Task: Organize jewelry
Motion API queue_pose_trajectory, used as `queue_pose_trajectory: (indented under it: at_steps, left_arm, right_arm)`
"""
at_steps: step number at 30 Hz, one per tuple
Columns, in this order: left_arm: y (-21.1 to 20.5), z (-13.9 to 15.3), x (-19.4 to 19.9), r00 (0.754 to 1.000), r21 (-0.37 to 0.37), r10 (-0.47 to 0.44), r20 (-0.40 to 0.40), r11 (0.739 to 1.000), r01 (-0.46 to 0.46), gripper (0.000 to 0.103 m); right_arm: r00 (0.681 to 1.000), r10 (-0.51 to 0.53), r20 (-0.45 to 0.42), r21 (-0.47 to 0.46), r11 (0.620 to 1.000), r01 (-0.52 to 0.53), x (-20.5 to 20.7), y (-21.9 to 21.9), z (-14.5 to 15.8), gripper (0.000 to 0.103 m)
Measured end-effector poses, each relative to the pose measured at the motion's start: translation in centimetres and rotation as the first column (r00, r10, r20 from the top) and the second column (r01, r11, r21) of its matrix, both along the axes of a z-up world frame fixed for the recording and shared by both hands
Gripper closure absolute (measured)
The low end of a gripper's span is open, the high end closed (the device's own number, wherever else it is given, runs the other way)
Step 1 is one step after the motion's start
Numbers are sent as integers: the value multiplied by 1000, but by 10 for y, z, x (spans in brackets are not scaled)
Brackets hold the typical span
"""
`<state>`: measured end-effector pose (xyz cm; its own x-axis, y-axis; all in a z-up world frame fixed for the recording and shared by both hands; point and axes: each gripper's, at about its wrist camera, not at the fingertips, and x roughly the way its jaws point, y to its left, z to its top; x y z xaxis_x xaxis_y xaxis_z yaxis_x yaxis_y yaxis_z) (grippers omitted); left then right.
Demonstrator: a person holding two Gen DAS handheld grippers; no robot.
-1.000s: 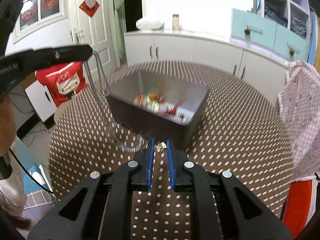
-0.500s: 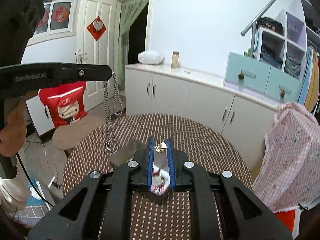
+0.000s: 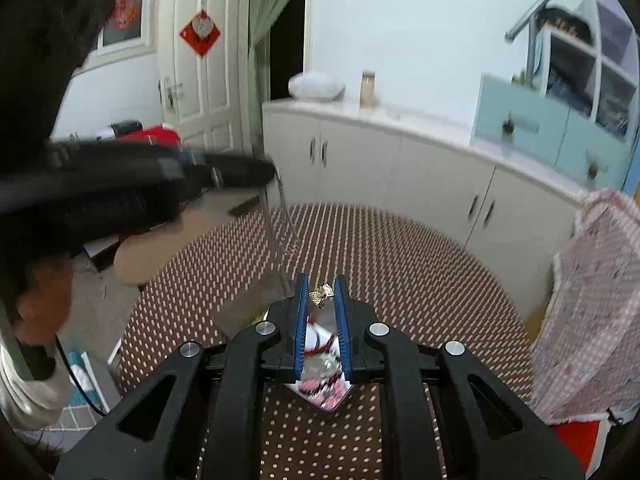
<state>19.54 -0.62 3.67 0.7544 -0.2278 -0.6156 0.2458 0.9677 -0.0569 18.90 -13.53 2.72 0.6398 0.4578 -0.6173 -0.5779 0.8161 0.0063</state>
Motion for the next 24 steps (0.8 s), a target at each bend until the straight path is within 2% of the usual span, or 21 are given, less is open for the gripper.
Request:
queue_pose_trajectory:
  at_steps: [2, 3, 4, 6, 8, 9, 10, 13, 15, 24]
  left_arm:
    - [-1, -21, 5, 999, 29, -3, -36, 1000, 4, 97]
    - [0, -26, 6, 999, 39, 2, -40, 999, 0, 97]
    - [1, -31, 6, 999, 47, 9, -38, 999, -7, 97]
    - [3, -36, 6, 999, 45, -2, -54, 999, 4, 96]
    - [6, -37, 6, 998, 48, 2, -61, 999, 1, 73]
    - [8, -37, 4, 999, 52, 18, -49, 999, -16, 43]
    - [11, -36, 1, 999, 49, 41, -22, 998, -40, 34]
    - [14, -33, -7, 1000, 25, 31, 0, 999, -31, 34]
    - [12, -33, -11, 999, 36, 33, 8, 999, -33, 34]
    - [0, -28, -31, 998, 84, 45, 49, 995, -49, 21]
  right_arm:
    - [1000, 11, -28, 18, 1000, -11, 2, -2, -5, 88]
    - [999, 12, -34, 28, 1000, -11, 3, -3, -6, 80]
    - [1000, -1, -30, 38, 999, 2, 2, -5, -5, 63]
    - [1000, -19, 0, 41, 999, 19, -2, -8, -1, 49]
    - [1000, -26, 7, 46, 999, 26, -5, -11, 2, 49]
    - [999, -38, 10, 46, 998, 37, -6, -13, 2, 48]
    - [999, -52, 14, 47, 998, 51, -6, -16, 3, 47]
    - [998, -59, 6, 64, 996, 58, -8, -23, 3, 45]
    - [998, -63, 9, 63, 996, 63, -7, -25, 3, 44]
    - [993, -114, 16, 115, 987, 112, -22, -33, 1, 34]
